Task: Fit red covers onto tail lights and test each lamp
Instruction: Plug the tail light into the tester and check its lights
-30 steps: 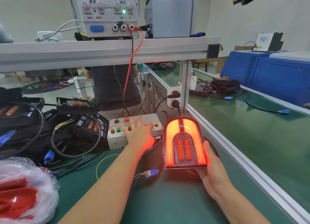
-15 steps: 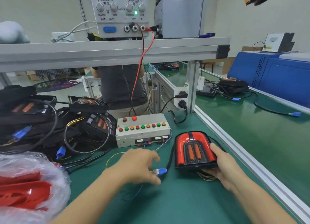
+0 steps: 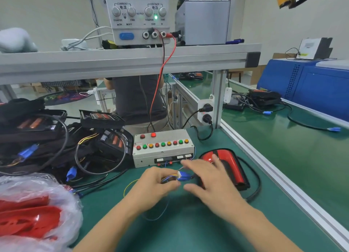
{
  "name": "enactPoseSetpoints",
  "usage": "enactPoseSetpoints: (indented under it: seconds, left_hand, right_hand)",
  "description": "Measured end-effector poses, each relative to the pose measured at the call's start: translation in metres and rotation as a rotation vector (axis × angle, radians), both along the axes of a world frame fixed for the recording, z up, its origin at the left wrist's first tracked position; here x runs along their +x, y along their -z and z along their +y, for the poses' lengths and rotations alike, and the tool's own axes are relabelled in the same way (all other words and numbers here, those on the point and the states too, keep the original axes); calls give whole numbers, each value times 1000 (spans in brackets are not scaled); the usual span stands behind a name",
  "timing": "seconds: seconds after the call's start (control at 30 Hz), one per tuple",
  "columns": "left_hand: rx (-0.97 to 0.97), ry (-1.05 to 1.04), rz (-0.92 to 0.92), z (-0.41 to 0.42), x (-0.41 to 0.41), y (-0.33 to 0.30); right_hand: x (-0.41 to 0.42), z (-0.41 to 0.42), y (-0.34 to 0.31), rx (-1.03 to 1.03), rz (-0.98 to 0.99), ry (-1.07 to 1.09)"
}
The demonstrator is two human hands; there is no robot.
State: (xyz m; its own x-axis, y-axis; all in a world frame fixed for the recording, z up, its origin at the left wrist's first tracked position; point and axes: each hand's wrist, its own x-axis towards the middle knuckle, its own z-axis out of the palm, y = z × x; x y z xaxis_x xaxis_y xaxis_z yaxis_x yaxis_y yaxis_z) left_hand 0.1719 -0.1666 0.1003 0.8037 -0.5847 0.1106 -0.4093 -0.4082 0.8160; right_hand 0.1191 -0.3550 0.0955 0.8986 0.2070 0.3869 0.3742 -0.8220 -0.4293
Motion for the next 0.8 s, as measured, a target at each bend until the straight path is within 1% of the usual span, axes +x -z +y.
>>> enactPoseSetpoints:
  seconds: [0.07,0.1,0.2,0.27,0.33,0.4,0.47,0.53,0.57,0.63,0.67,0.7,0.73,0.77,0.8]
  left_hand:
    - [-22,-13,-36,0,0,0]
    - [-15,-41,-93,-1,0,0]
    - [8,-152,-353,2,-1,-1]
    - [59,-99,-567,3,-2,-6]
    - [177,-22,-755,4,-3,-12]
    - [265,27,-896,5,-1,-20]
    - [314,76,-990,5,2,-23]
    - [316,92,-982,4,4,-25]
    - [284,63,-955,6,6,-27]
    - [137,-90,-856,16,13,-30]
    - [67,-175,-818,26,17,-31]
    - [42,-243,-805,35,22,-31]
    - [85,-280,-815,43,26,-30]
    - [194,-273,-824,48,28,-28]
    - [361,-231,-811,50,29,-24]
  right_hand:
    - [8,9,6,39,35,-19]
    - [10,11,7,87,43,-16]
    - [17,9,8,171,66,-20]
    - [19,7,6,217,121,-28]
    - [19,3,4,259,186,-51]
    - [18,1,2,276,223,-81]
    - [18,1,-1,273,252,-93]
    - [21,2,-3,230,238,-105]
    - [22,1,-6,198,221,-109]
    - [24,-7,-12,160,200,-55]
    - [23,-13,-15,186,185,-7]
    - [22,-19,-18,262,166,25]
    - [20,-23,-21,392,148,38]
    - [19,-24,-24,541,140,49]
    - [18,-24,-26,694,138,79]
